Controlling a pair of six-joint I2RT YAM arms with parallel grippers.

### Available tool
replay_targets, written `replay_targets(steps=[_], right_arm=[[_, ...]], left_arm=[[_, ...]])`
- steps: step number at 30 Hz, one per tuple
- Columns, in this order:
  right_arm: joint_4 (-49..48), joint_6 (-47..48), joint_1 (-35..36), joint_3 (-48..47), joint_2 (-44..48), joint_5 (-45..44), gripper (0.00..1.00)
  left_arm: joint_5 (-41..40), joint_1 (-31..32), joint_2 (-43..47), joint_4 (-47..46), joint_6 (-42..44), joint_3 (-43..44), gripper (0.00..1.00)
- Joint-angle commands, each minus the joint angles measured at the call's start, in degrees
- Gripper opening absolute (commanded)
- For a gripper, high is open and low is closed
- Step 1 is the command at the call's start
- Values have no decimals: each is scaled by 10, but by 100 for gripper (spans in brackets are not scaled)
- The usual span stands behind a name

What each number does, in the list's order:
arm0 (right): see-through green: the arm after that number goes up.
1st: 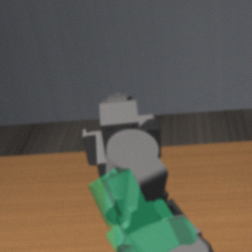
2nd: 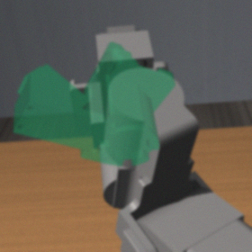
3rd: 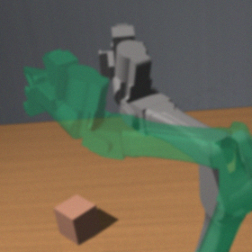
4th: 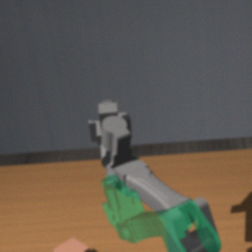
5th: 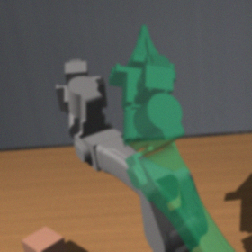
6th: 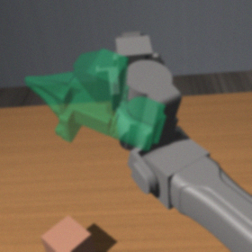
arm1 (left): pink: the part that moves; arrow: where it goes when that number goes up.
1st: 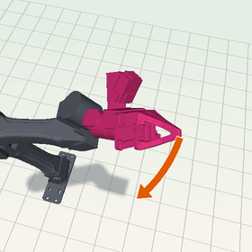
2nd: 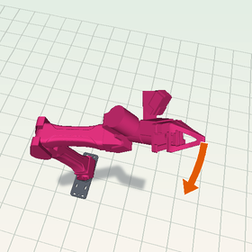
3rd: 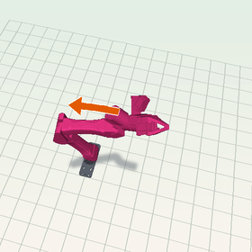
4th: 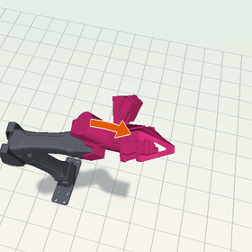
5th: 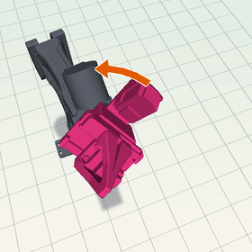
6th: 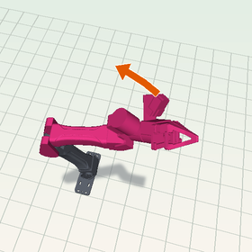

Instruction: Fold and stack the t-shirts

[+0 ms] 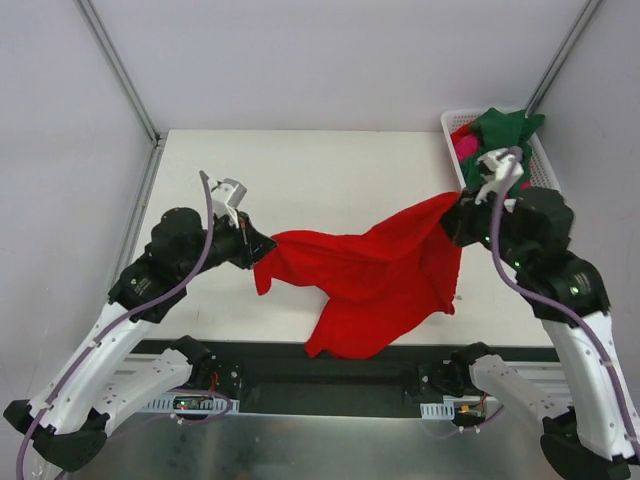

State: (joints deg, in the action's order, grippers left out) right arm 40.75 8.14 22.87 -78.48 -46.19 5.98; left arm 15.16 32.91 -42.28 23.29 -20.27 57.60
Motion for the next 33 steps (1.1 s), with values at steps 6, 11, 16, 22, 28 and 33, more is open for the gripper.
replay_targets(steps=[6,11,16,22,28,33], right_arm=[[54,2,1,-121,38,38,2],[109,-5,0,-251,67,75,1],[104,-21,0,-278,90,105,1],[56,-9,0,-182,74,73,1],[-51,3,1,-15,-15,25,1],[-129,-1,1,99,-121,12,2]], left_arm=[[49,-5,49,20,1,158,0],[160,-5,57,24,-17,251,0],[215,-5,83,21,-48,271,0],[175,-5,80,22,-21,219,0],[124,-5,-46,20,45,120,0],[83,-5,-194,-35,83,14,0]])
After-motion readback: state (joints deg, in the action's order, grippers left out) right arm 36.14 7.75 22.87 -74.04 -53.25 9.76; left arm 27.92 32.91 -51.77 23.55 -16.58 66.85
